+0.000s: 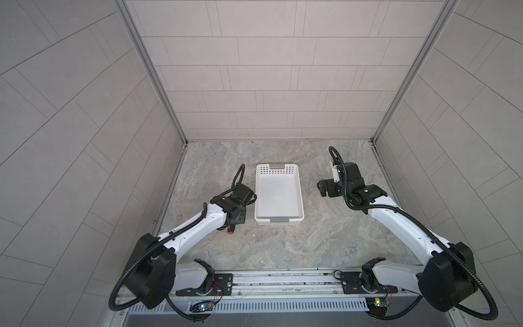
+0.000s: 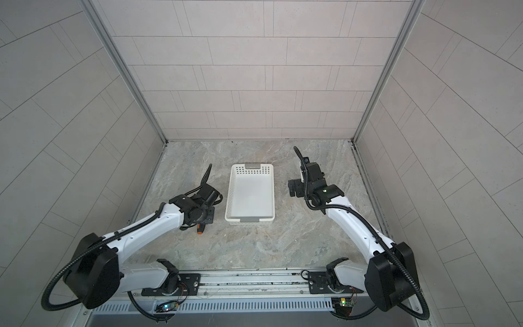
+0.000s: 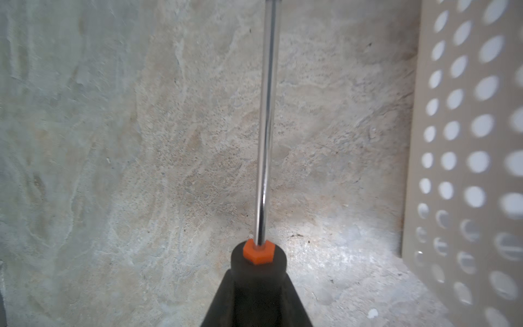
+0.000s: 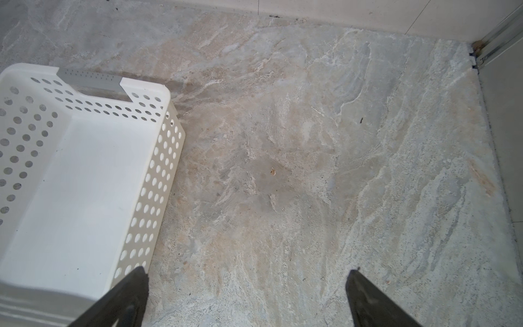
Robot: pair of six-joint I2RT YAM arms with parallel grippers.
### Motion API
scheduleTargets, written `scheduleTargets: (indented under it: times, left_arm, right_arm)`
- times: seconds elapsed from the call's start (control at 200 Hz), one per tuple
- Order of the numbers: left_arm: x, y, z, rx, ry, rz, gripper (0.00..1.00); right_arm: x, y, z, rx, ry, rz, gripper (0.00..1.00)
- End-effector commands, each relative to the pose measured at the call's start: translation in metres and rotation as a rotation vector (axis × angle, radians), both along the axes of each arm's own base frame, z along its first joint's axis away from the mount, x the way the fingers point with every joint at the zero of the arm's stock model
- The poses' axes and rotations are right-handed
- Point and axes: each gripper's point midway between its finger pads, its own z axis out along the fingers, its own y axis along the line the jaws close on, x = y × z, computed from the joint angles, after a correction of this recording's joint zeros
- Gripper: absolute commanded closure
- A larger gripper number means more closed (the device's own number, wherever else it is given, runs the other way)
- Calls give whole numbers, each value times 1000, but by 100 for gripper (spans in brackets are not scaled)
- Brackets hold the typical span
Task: Put the screwdriver in the bin
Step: Pick up the screwdriver from the bottom-left of the table, then place the screwdriver in the bin.
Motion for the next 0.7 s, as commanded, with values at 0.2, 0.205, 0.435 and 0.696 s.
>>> scheduleTargets:
  times: [0.2,0.205,0.435,0.696]
  left_arm:
    - [15,-18,79,7,-121,-58,100]
    - [15,-19,80,5,-122,-60,100]
    - [37,-71,97,-27,-130,-168,100]
    - [78,-149,70,-13,-51,-295,100]
  right_arm:
    - [-4,1,7,7,-1,4,0]
    - [-4,1,7,7,-2,4,0]
    - [-3,2,16,11,3,3,0]
    - [-11,-14,48,-18,-15,-46,0]
